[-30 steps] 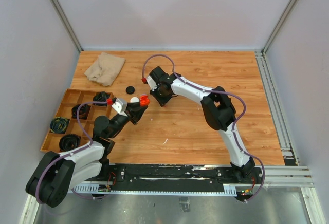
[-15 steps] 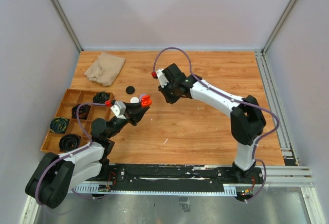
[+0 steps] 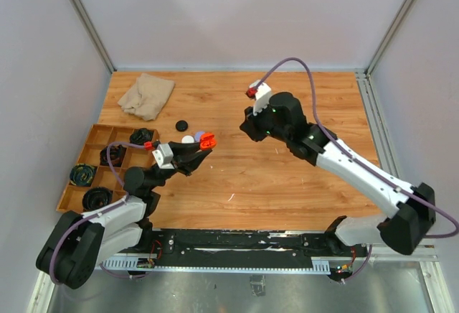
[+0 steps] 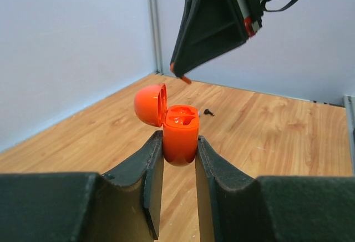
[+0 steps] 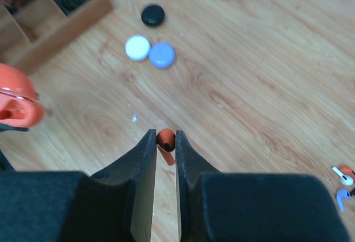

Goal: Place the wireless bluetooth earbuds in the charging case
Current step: Place the earbud in the charging case.

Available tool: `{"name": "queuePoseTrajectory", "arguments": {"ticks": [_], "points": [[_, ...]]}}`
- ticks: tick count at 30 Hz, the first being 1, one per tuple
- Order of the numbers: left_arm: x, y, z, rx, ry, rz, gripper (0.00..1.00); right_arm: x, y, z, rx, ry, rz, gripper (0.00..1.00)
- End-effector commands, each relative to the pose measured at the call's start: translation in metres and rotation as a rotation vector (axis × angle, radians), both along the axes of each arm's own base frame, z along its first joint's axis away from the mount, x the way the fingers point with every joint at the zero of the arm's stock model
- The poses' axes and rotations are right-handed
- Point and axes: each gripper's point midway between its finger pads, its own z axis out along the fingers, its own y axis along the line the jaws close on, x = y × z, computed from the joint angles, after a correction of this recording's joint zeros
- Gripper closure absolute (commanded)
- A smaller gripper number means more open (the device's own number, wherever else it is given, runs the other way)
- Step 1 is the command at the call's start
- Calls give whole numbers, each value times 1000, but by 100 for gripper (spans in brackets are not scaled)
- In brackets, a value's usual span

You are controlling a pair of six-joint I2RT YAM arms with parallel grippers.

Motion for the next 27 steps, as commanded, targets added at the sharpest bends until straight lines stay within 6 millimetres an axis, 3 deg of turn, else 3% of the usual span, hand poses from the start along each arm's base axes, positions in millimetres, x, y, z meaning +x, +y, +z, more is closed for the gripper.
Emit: {"name": "queuePoseTrajectory", "arguments": {"ticks": [1,9,16,21,27], "points": [[-15,-7,29,-20,-139,-84,100,-11,2,55,235,-104,-11,93],[-25,-13,49,-69,-193,-161,100,-53,13,100,460,-206,121,93],[-27,-13,55,-92,-182,-179,100,-84,31,121,574,-302,235,92],[-31,-13,60,-107,-185,-190,100,-99,44,124,615,-335,306,92],[-38,-11,66,-120,-197,-202,100,-102,58,117,648,-338,318,92]]}}
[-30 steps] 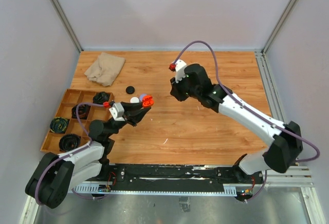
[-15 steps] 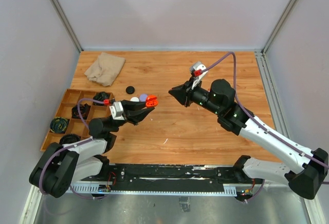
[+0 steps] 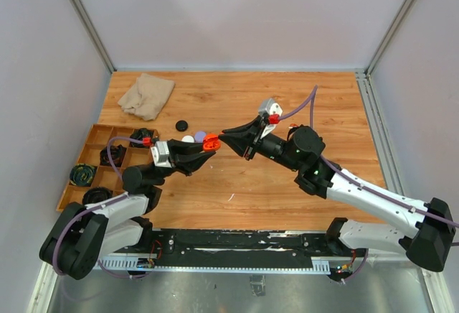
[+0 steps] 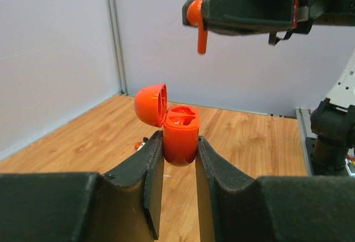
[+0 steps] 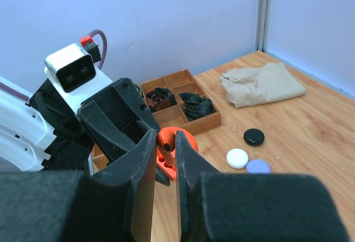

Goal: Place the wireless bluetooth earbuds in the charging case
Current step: Place the earbud in the charging case.

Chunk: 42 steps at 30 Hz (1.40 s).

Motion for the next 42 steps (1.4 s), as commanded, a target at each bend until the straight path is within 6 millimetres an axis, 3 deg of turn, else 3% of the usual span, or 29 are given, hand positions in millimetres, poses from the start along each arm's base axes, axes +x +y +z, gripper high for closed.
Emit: {"name": "queuePoseTrajectory", "arguments": {"ticks": [1,17,30,42], "points": [[-18,6,40,-76,-161,-16,100,-8,12,10,78,-41,38,92],[-26,12,53,-137,-177,-18,100,-19,36,-7,105,15,135,93],[-30,19,58,-168,-190,8,100,-17,31,-13,113,19,96,94],[-26,15,45,-137,-161,-1,100,-23,19,11,172,-32,95,94]]}}
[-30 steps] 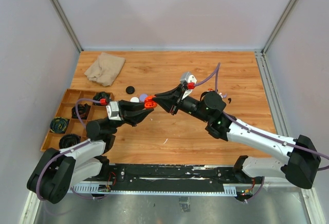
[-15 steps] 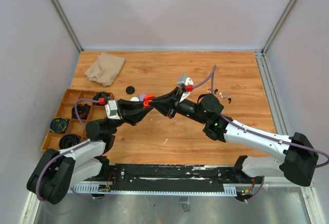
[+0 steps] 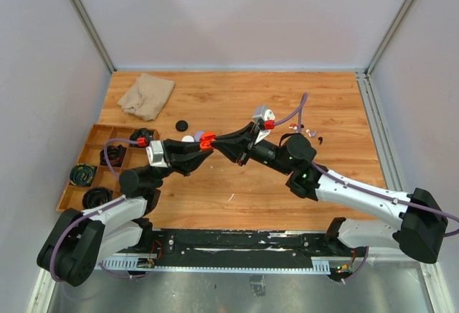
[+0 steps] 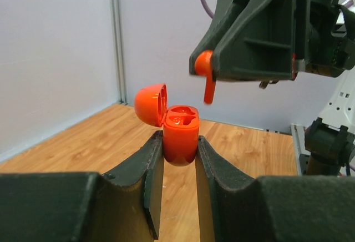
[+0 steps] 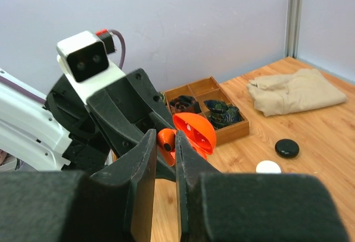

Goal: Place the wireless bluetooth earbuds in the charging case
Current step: Place the earbud in the charging case.

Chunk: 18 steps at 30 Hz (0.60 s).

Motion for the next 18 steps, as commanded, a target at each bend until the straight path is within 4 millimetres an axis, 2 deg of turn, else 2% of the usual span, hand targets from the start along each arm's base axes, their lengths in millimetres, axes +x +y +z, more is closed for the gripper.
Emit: {"name": "queuePoseTrajectory", "arguments": {"ticks": [1,5,18], "points": [[-19,8,26,-63,-171,1,100,-13,-9,33,92,-67,4,94],[-21,7,25,-61,-172,-14,100,-10,-12,36,99,-72,-18,94],[-29,8,35,-74,-207,-28,100,-3,2,14,71,-19,-9,95]]}}
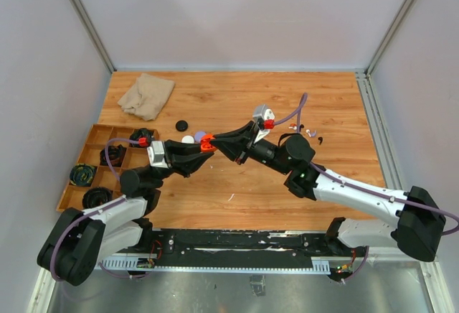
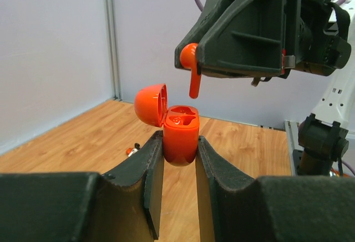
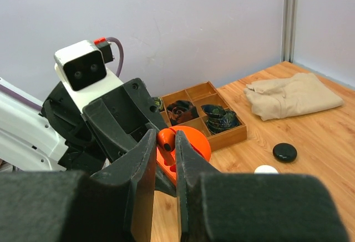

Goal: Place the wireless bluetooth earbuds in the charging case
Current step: Place the earbud in the charging case.

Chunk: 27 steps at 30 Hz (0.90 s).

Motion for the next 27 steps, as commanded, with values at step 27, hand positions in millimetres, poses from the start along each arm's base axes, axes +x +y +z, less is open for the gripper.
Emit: {"name": "queuePoseTrajectory", "arguments": {"ticks": [27], "points": [[-24,16,49,-126,-225,25,100,-11,10,-9,53,70,62,95]]}}
